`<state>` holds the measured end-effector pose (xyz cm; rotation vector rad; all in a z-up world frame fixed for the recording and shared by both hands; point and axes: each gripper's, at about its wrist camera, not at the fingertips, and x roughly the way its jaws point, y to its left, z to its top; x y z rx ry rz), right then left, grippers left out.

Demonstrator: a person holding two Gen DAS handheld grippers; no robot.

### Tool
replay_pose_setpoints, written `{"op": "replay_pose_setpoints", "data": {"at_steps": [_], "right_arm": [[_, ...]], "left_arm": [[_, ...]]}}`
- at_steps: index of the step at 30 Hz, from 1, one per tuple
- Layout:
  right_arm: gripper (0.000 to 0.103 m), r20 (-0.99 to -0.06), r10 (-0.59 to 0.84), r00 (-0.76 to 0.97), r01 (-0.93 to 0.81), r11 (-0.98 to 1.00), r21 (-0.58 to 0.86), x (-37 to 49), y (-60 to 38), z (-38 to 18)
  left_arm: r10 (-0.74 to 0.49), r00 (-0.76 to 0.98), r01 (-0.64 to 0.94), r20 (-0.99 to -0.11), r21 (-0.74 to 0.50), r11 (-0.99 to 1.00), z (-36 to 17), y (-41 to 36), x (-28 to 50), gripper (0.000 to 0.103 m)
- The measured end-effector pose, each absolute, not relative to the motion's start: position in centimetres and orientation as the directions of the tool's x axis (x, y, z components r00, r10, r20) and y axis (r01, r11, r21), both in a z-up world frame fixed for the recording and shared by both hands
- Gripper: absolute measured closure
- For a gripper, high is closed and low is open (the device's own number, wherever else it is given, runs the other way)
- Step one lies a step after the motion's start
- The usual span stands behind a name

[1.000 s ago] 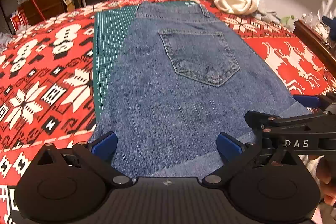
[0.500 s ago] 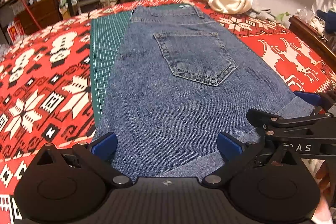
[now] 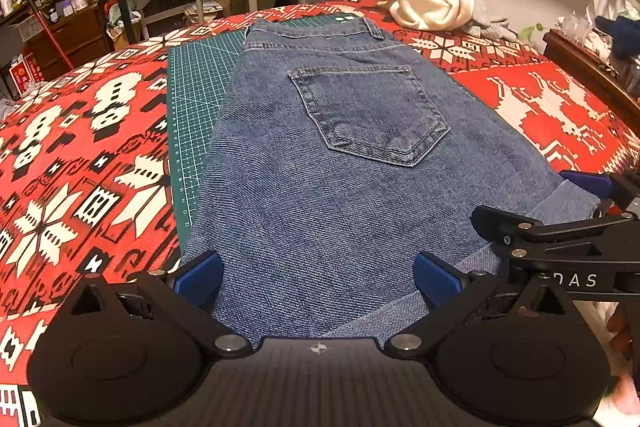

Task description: Fold clothes

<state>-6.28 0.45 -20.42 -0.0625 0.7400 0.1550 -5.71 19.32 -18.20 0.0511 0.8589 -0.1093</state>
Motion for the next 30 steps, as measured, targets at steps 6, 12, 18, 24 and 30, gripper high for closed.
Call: {"op": "replay_pose_setpoints", "data": {"at_steps": [6, 12, 18, 24, 30], "right_arm": [[0.001, -0.668, 0.122, 0.734, -0.165, 0.986, -0.001, -6.4, 0.4, -20.5], [0.004, -0.679, 0.13, 0.722, -0.19, 0.982, -0.014, -6.2, 0.4, -20.0], [0.021, -0.61, 0.155, 0.777, -0.256, 0.963, -0.08, -6.5, 0.2, -16.8], [0.077, -0.587, 0.231, 0.776, -0.316, 0.948, -0.046, -4.8, -0.5, -14.2], [0.1, -0.661, 0.269, 0.701, -0.352, 0.936, 0.007, -0.6, 0.2, -16.1]], "left_arm": [[-0.071, 0.671, 0.112, -0.738, 0.006, 0.994, -18.4, 19.2, -6.1, 0.0], [-0.064, 0.693, 0.106, -0.718, 0.013, 0.994, -17.7, 19.5, -6.3, 0.028], [-0.082, 0.749, 0.104, -0.657, -0.006, 0.995, -14.7, 20.6, -6.9, 0.065], [-0.132, 0.78, 0.143, -0.611, -0.031, 0.989, -12.9, 20.9, -5.0, 0.091], [-0.178, 0.74, 0.178, -0.648, -0.066, 0.982, -14.7, 20.3, -1.2, 0.098]]}}
